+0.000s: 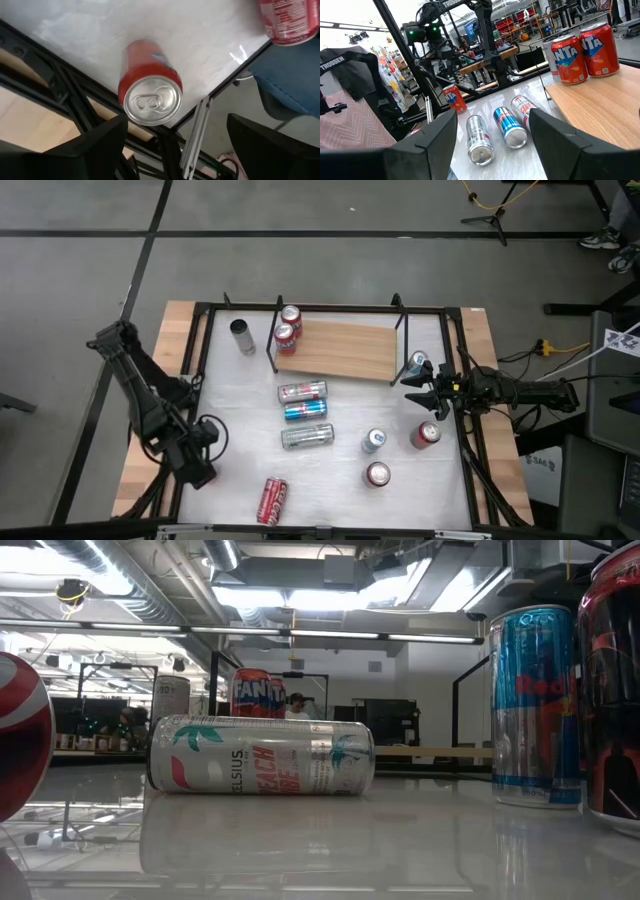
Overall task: Place canned beverage on shelf
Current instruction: Put the red soda can on the shelf
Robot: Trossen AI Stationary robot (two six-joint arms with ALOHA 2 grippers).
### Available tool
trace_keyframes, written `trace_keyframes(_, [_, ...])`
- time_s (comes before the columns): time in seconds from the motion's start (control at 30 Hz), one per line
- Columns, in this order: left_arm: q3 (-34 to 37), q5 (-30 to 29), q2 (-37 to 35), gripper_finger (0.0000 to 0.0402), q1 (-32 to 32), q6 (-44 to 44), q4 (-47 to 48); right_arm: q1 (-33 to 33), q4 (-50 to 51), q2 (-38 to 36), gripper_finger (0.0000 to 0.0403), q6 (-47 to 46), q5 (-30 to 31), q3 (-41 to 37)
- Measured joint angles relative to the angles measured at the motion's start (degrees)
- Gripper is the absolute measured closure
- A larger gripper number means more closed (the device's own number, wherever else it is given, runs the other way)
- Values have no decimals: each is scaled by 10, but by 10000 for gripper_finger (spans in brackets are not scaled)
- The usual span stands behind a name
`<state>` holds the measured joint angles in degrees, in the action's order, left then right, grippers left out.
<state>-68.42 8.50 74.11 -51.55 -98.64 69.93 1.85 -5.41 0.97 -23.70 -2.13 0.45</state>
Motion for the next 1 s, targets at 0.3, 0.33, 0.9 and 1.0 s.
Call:
trace_keyframes(0.3, [0, -7, 55, 68, -37, -14, 1, 0, 0, 0, 164, 0, 0, 0])
trace_keyframes(0.33, [0, -10, 61, 68, -39, -13, 1, 0, 0, 0, 164, 0, 0, 0])
trace_keyframes(0.9, [-3, -37, 105, 68, -57, -13, 30, 0, 0, 0, 164, 0, 0, 0])
trace_keyframes(1.0, [-2, -37, 105, 68, -56, -14, 32, 0, 0, 0, 164, 0, 0, 0])
